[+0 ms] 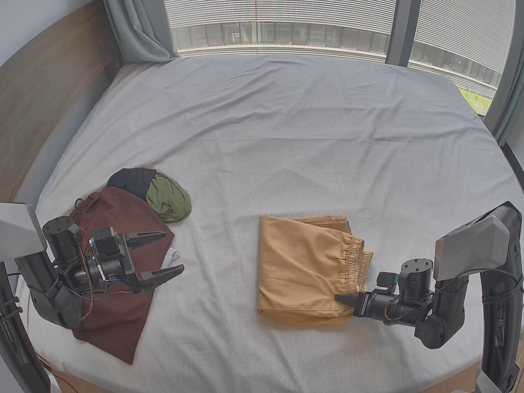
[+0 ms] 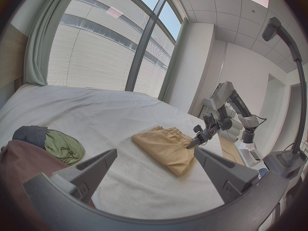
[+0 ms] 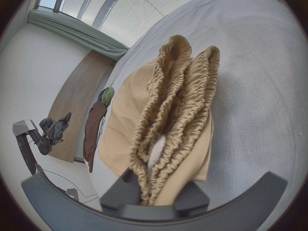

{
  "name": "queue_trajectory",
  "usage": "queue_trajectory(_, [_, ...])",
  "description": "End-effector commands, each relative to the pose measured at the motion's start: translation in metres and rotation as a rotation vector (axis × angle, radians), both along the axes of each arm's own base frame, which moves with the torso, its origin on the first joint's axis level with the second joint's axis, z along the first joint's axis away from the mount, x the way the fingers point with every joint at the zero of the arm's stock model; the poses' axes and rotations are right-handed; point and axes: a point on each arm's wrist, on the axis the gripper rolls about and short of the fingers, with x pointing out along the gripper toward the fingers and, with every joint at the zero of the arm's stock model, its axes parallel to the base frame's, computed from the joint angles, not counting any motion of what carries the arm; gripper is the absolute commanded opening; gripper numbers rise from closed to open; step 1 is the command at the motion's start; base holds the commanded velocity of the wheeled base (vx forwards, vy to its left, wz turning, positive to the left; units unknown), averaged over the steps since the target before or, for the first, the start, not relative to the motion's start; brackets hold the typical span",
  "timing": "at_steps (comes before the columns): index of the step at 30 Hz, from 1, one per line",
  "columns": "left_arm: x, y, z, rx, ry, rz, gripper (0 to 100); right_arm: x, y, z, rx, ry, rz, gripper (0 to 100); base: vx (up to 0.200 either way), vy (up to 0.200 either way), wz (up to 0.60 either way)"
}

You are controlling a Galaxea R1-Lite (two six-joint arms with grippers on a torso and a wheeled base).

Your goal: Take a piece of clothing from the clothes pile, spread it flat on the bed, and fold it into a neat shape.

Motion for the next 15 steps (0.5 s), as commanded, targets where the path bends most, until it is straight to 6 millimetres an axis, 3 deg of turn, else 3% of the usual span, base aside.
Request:
queue_trajectory(1, [0.0001, 0.0000, -0.0005, 0.000, 0.001, 0.000, 100, 0.0001, 0.0002, 0.0005, 0.001, -0.002, 0.001, 0, 0.000, 0.000, 0.00])
queue_trajectory(15, [0.0001, 0.0000, -0.0005, 0.000, 0.001, 0.000, 100, 0.0020, 0.0009, 0.0053, 0.009, -0.022, 0.001, 0, 0.000, 0.000, 0.00])
